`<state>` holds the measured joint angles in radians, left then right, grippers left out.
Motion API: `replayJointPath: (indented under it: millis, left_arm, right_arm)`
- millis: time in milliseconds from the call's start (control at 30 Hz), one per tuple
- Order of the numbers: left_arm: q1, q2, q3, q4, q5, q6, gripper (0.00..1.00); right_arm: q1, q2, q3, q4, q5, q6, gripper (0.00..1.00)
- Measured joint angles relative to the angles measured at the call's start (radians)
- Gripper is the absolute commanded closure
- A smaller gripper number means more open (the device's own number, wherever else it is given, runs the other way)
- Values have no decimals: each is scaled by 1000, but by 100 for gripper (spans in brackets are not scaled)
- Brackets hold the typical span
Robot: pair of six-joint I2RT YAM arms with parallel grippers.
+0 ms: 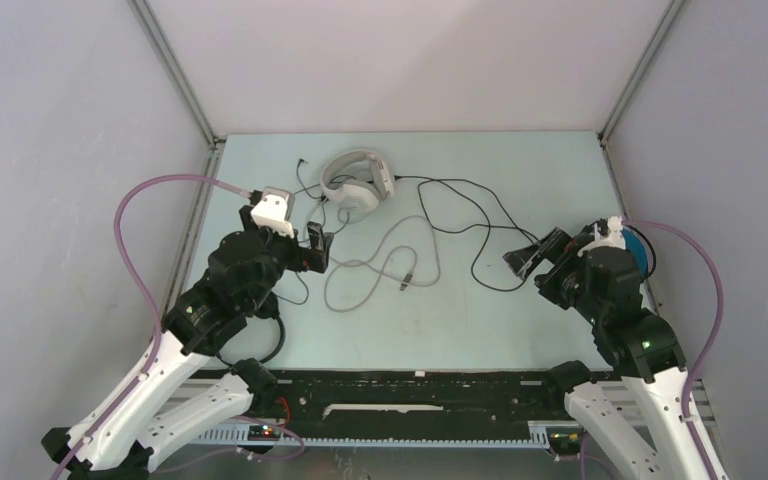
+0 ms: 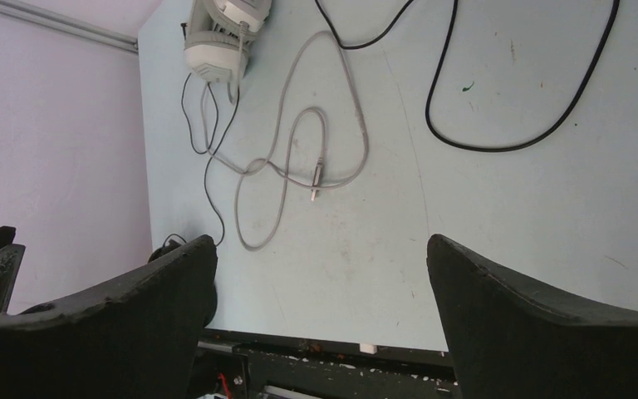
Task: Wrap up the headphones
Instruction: Pick up the headphones from the center of the board.
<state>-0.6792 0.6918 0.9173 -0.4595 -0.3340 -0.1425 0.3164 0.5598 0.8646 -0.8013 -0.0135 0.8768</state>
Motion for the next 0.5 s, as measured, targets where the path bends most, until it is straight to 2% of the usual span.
replayJointPath:
  millis: [267, 500]
  left_arm:
    - [2, -1, 0, -1, 11, -8, 0]
    - [12, -6, 0, -7, 32, -15, 0]
  right_arm:
    - [0, 34, 0, 0, 72, 4, 5]
    - [-18, 191, 1, 96, 214, -109, 9]
